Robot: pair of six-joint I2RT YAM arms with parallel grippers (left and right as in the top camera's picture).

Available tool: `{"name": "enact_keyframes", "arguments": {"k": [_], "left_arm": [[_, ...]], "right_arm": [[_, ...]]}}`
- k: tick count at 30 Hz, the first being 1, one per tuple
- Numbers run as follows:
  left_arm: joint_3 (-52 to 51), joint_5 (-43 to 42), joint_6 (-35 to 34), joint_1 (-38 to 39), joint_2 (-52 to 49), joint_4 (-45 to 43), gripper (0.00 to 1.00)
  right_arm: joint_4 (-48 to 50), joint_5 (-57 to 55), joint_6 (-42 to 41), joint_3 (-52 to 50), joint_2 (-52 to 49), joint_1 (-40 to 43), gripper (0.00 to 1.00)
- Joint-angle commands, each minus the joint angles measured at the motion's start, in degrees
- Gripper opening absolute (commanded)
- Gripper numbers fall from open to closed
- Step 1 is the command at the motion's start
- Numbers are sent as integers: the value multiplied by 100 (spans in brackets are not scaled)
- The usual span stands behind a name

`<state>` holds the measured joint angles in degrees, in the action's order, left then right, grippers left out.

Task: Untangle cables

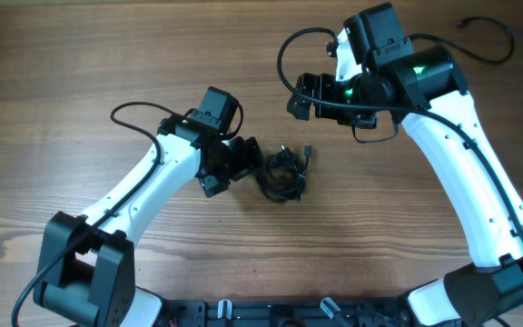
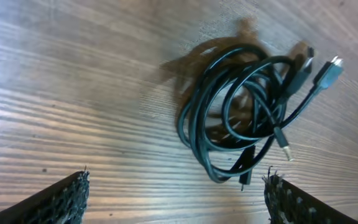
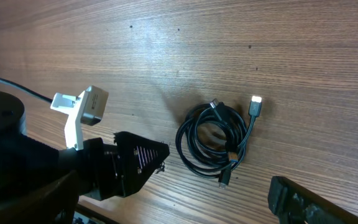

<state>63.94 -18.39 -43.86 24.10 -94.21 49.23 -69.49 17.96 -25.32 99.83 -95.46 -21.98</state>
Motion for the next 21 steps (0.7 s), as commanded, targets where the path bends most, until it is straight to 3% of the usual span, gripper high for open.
{"name": "enact_keyframes", "arguments": {"k": [1, 5, 7, 11, 21], "left_arm": [[-37, -90, -35, 7, -31, 70, 92], [-37, -85, -35, 7, -31, -76, 93], [-37, -85, -39, 7, -42, -131, 87], [-37, -140, -37, 46, -264, -105, 82], [-37, -173, -35, 164, -341, -254, 80]], "right_arm": [[28, -57, -33, -22, 7, -24, 100], [667, 7, -531, -22, 7, -15, 100], [439, 11, -1132, -22, 7, -15, 100], [439, -57, -1237, -22, 4, -15, 100], [452, -57, -1237, -22, 4, -15, 100]]}}
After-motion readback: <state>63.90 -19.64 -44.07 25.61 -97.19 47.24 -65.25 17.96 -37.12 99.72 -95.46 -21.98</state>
